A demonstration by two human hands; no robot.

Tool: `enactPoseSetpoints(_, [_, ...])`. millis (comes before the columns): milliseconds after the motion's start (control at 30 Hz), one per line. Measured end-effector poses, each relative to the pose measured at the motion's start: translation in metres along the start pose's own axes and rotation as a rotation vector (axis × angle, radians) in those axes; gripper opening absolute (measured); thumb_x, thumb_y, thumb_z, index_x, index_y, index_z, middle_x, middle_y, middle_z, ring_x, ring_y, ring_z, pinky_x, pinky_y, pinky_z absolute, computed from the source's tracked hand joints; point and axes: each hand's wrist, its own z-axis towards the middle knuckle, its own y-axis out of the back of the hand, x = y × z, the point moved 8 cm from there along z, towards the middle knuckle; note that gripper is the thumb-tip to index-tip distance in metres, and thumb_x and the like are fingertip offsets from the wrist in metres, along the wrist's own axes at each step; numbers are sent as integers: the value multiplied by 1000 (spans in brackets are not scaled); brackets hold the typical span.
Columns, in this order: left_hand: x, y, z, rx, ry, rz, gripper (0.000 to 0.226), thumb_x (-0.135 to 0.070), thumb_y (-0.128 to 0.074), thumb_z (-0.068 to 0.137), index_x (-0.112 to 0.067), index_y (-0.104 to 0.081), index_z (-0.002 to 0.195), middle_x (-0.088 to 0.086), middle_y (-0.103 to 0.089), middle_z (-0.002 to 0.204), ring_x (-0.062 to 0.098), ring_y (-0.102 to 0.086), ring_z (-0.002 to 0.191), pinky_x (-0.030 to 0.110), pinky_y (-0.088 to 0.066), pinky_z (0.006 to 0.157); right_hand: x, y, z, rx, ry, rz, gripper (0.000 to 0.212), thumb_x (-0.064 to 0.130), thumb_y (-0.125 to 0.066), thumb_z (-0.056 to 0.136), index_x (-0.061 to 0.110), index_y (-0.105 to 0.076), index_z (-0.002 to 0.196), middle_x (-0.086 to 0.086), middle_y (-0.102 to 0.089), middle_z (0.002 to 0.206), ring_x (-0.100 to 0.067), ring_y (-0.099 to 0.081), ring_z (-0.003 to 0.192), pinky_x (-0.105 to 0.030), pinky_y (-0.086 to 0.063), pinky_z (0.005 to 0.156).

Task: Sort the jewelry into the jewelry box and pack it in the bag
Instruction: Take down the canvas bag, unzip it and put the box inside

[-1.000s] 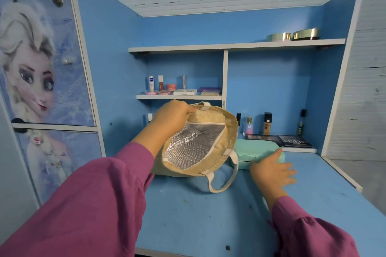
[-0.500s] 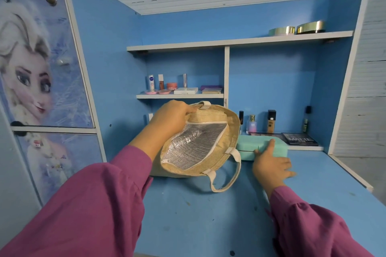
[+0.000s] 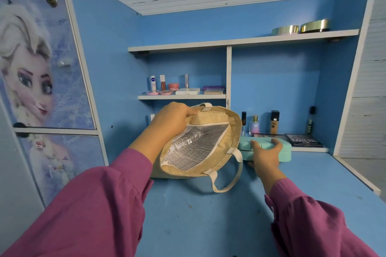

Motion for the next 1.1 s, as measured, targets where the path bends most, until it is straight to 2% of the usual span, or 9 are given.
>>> enactPoseSetpoints(233, [-4,-3,0,34,12,3,72,14,-42,82,-37,-53,132,6,-58,127,25,-59,96,28,-40,65,23,22,-17,-122,137,52,56,26,-63,80,37,-39,130,-20,-42,122,-22,-49,65,-43,-53,76])
enactPoseSetpoints(433, [-7,-1,1,30,16,20,71,16,-42,81,-32,-54,133,4,-55,135,25,-59,102,33,-49,70,73,44,-45,-179,299,160,58,28,-58,77,44,-37,129,-8,-30,113,-22,-51,62,-33,-43,66])
enactPoseSetpoints(533, [-7,1,5,52,27,6,72,16,-42,80,-32,-54,132,4,-55,135,23,-59,98,35,-52,75,82,38,-58,-117,322,194,57,30,-60,75,45,-39,125,-8,-34,112,-26,-54,76,-37,-50,73])
enactPoseSetpoints(600, [-10,3,6,69,39,0,71,17,-41,81,-30,-54,133,4,-57,133,19,-56,83,28,-45,60,78,26,-69,-53,328,189,55,32,-62,72,47,-41,121,-8,-40,110,-30,-54,94,-45,-53,82])
enactPoseSetpoints(667, [-12,5,7,78,46,0,71,17,-40,82,-30,-54,133,6,-58,131,20,-55,74,23,-34,48,68,10,-80,37,337,187,54,35,-63,68,49,-42,117,-7,-46,108,-28,-55,98,-49,-54,82])
enactPoseSetpoints(733, [-14,6,8,73,41,-8,70,16,-40,82,-29,-55,133,6,-57,132,25,-61,85,24,-34,48,56,-9,-91,128,334,177,53,35,-64,68,50,-43,115,-6,-51,109,-25,-58,95,-48,-55,82])
enactPoseSetpoints(867, [-21,6,10,66,14,-49,68,15,-40,83,-29,-55,133,9,-56,134,27,-60,101,31,-49,73,34,-42,-109,245,317,123,51,36,-65,68,51,-43,112,-1,-58,103,-20,-60,90,-45,-55,81])
enactPoseSetpoints(1000, [-33,6,7,83,-3,-101,67,13,-41,84,-32,-55,132,3,-56,135,27,-60,101,20,-34,53,24,-72,-112,376,250,98,49,29,-64,76,49,-40,113,0,-58,101,-19,-59,90,-46,-55,82])
enactPoseSetpoints(1100, [-43,5,5,94,-46,-151,65,12,-43,85,-32,-57,131,-2,-57,135,23,-60,105,15,-37,53,25,-87,-106,416,212,34,55,32,-63,75,46,-35,121,-7,-58,108,-27,-61,93,-50,-56,79])
